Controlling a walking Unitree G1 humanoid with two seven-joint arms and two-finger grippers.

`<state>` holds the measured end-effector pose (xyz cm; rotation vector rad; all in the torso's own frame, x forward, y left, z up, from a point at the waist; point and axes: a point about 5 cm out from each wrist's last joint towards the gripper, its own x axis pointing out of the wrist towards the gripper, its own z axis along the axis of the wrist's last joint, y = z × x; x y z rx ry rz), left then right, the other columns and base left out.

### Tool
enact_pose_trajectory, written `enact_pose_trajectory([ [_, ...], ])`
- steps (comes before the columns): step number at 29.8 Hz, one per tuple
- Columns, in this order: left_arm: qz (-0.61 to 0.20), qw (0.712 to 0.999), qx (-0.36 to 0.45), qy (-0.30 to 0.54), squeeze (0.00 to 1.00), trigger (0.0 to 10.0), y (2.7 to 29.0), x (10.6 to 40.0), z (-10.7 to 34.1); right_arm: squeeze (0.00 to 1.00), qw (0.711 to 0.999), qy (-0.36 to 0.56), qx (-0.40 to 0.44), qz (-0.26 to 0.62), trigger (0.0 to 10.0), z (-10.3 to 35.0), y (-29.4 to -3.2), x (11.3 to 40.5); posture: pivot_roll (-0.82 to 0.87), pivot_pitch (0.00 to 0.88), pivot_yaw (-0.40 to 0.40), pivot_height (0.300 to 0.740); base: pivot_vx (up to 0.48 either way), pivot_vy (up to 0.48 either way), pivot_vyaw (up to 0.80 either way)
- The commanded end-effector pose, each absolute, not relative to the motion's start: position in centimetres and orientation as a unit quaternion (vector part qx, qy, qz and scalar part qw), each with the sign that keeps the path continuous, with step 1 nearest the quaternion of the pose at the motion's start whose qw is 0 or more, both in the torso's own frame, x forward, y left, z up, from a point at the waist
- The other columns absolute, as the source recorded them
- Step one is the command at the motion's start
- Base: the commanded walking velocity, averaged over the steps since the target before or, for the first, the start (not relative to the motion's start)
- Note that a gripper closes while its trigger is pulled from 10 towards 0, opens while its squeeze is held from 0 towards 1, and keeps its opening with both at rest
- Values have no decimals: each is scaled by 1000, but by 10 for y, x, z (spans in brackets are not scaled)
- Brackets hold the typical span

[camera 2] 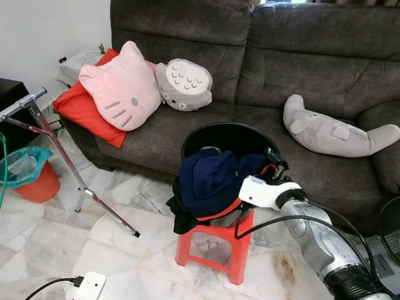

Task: Hang hanger

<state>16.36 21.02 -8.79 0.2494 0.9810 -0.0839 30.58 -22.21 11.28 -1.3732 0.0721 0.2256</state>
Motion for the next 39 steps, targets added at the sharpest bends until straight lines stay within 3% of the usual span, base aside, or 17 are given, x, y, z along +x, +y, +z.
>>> enact_pose_trajectory([
  [1,-41,869,122,477,0,10000,212,160,-89,0,772,27,-627,95,10000,118,-224,307,2,0,12,740,0,0,0],
  [25,-40,871,124,473,0,10000,213,162,-88,0,779,90,-612,106,10000,88,-234,300,4,0,13,740,0,0,0],
  [39,-40,873,130,469,0,10000,215,164,-87,0,776,80,-618,98,10000,93,-234,314,9,0,17,740,0,0,0],
])
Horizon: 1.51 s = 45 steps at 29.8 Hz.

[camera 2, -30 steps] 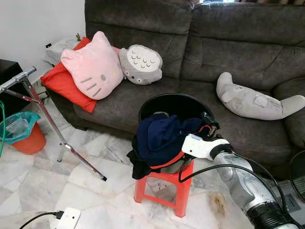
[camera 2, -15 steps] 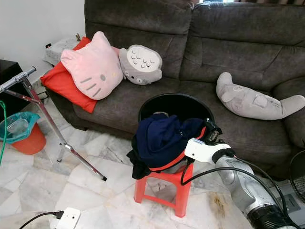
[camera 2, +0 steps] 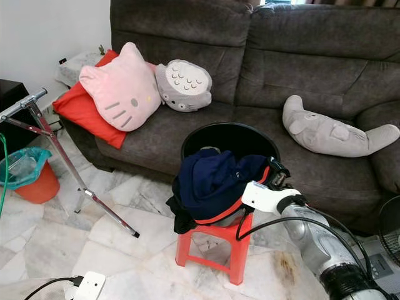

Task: Hang hanger

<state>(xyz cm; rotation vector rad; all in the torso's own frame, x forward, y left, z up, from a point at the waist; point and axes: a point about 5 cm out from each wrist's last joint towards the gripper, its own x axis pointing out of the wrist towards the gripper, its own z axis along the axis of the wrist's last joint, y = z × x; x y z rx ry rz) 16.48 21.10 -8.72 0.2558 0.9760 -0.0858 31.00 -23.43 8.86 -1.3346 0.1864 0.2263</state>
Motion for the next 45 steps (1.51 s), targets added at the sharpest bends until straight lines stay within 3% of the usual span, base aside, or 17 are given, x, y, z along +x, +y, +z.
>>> enact_pose_trajectory([
  [1,-40,873,131,469,0,10000,215,164,-87,0,777,76,-618,96,10000,95,-233,316,9,0,17,740,0,0,0],
  [12,-40,873,132,468,0,10000,214,164,-87,0,791,87,-591,132,10000,96,-223,328,11,0,19,740,0,0,0],
  [16,-40,874,133,466,0,10000,214,165,-86,0,778,142,-583,185,10000,76,-221,322,15,0,17,740,0,0,0],
  [33,-43,875,139,462,0,10000,214,167,-85,0,805,163,-559,109,10000,91,-245,340,19,0,24,740,0,0,0],
  [42,-44,875,143,461,0,10000,216,167,-85,0,816,192,-517,174,9686,80,-235,339,25,0,24,740,0,0,0],
  [43,-44,875,143,461,0,10000,216,167,-85,0,816,193,-517,175,8039,79,-233,340,25,0,24,740,0,0,0],
  [44,-44,875,144,460,0,10000,216,168,-85,0,815,195,-515,180,0,78,-231,341,27,0,24,740,0,0,0],
  [45,-44,875,144,460,0,10000,216,168,-85,0,816,196,-513,182,0,78,-231,342,27,0,24,740,0,0,0],
])
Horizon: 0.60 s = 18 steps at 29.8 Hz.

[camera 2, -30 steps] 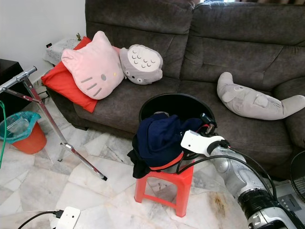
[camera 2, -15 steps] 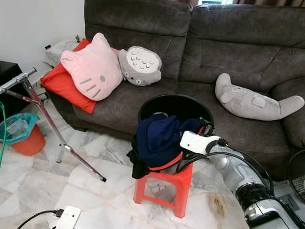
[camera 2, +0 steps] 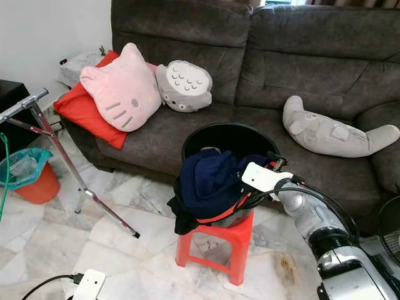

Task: Hang hanger

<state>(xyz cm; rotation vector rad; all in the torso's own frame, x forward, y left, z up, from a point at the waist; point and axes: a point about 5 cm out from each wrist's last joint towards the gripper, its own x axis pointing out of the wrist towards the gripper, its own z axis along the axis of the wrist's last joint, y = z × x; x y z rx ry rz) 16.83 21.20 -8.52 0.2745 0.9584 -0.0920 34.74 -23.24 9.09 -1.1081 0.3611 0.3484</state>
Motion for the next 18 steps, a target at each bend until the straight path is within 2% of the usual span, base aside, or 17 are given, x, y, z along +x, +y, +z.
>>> enact_pose_trajectory([
  [1,-44,875,145,460,0,10000,216,168,-85,0,817,196,-511,182,0,78,-229,343,27,0,24,740,0,0,0],
  [9,-42,875,146,459,0,10000,218,168,-84,0,805,201,-511,223,0,75,-222,343,36,0,21,740,0,0,0],
  [18,-44,876,149,457,0,10000,219,168,-84,0,775,227,-522,274,0,67,-224,337,37,0,22,740,0,0,0],
])
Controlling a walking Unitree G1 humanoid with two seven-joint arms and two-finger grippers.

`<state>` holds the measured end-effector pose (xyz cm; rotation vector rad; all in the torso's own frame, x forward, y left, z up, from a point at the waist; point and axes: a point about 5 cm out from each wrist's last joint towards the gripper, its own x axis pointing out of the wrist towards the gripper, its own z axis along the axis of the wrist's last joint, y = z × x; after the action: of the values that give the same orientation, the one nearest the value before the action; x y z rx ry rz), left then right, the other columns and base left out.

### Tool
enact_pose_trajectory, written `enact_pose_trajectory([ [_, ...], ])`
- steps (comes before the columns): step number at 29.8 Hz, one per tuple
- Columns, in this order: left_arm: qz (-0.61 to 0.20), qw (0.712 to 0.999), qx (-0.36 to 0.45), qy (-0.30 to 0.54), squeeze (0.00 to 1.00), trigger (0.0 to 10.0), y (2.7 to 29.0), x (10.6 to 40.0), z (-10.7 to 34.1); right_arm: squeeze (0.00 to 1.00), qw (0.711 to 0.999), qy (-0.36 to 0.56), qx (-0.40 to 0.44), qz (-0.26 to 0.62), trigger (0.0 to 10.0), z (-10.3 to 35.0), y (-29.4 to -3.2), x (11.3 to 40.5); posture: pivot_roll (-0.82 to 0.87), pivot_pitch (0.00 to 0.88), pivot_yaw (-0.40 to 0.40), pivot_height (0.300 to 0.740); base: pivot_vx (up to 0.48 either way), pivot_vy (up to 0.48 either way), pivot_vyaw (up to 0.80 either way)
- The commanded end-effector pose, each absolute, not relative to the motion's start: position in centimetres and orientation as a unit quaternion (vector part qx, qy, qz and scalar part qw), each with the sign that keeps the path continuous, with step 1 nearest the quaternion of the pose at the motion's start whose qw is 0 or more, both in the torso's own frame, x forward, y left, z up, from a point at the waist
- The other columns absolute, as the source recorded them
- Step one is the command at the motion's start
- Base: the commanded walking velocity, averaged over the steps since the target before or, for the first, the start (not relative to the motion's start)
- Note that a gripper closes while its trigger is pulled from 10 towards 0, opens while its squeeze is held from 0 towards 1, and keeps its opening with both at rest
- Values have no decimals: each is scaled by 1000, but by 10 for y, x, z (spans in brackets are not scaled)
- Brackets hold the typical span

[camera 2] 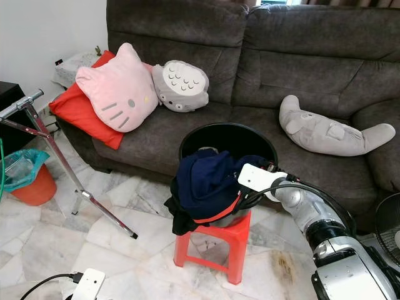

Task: Hang hanger

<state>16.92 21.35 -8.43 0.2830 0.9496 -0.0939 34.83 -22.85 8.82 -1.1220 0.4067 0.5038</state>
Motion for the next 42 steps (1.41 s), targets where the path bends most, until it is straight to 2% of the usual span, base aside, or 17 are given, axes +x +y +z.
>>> enact_pose_trajectory([
  [1,-44,876,149,456,0,10000,218,169,-83,0,772,229,-521,282,0,68,-225,336,37,0,22,740,0,0,0],
  [17,-43,882,151,445,0,10000,218,179,-79,0,768,220,-531,282,0,83,-227,347,40,0,24,740,0,0,0],
  [42,-43,882,151,445,0,10000,218,179,-79,0,768,220,-531,282,0,83,-227,347,40,0,24,740,0,0,0],
])
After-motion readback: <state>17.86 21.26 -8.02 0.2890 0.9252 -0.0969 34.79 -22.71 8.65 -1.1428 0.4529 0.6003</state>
